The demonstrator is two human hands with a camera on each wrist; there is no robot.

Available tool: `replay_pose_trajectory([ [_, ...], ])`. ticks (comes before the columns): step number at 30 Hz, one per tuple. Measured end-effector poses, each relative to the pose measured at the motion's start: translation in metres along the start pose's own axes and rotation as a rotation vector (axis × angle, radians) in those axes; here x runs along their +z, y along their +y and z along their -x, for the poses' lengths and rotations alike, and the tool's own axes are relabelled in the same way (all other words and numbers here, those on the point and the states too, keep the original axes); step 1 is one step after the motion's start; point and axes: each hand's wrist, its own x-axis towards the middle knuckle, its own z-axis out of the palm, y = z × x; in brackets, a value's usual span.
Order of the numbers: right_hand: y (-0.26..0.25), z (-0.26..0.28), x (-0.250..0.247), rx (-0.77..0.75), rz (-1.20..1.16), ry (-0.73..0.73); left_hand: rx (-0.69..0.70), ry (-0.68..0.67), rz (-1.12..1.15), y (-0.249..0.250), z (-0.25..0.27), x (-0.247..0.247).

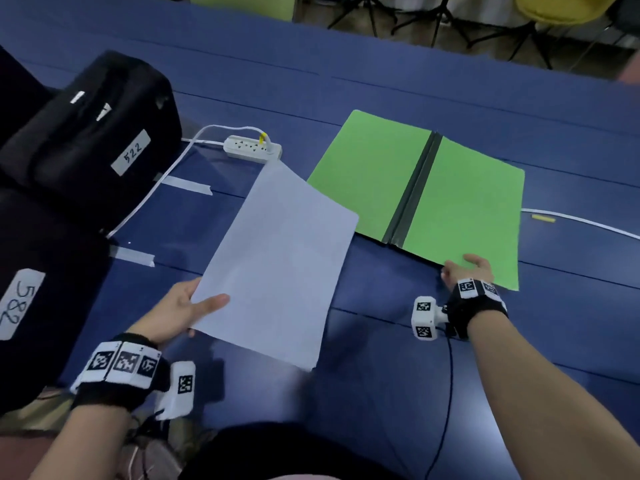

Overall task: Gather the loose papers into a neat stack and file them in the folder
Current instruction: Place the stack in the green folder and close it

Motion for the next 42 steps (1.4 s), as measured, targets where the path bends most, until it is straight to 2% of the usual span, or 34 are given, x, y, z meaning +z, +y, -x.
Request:
replay_pose_trajectory([
  [5,0.038,0.028,-0.010,-0.012,0.156,-0.068,0.169,0.074,-0.026,0.029,0.041,-0.033],
  [11,0.096,0.047,-0.012,-0.053,0.286,-0.141,0.304,0.089,0.133,0.040,0.037,-0.015],
  [14,0.111,0.066,-0.012,-0.100,0.353,-0.158,0.291,0.085,0.166,0.043,0.015,0.010],
  [18,0.118,0.093,-0.016,-0.101,0.430,-0.261,0.260,0.069,0.143,0.042,-0.015,0.049],
  [22,0.094,0.122,-0.023,-0.203,0.796,-0.306,0.186,0.052,0.090,0.033,-0.026,0.074],
  [23,0.086,0.127,-0.024,-0.214,0.789,-0.313,0.185,0.037,0.088,0.031,-0.025,0.078],
  [24,0.078,0.128,-0.022,-0.218,0.696,-0.328,0.184,0.021,0.096,0.030,-0.023,0.082],
  [26,0.061,0.131,-0.017,-0.156,0.313,-0.415,0.188,-0.020,0.124,0.027,-0.019,0.087],
  [31,0.038,0.142,-0.010,0.084,-0.279,-0.816,0.218,-0.139,0.138,0.021,-0.010,0.083],
  [34,0.026,0.149,-0.015,0.140,-0.529,-0.878,0.239,-0.168,0.086,0.016,-0.006,0.078],
  [37,0.021,0.151,-0.012,0.035,-0.476,-0.944,0.236,-0.152,0.011,0.011,-0.008,0.077],
  [39,0.020,0.150,-0.009,-0.060,-0.363,-0.919,0.234,-0.123,-0.002,0.008,-0.014,0.079],
  [42,0.023,0.150,-0.013,-0.092,-0.337,-0.940,0.188,-0.090,-0.006,0.002,-0.023,0.081],
])
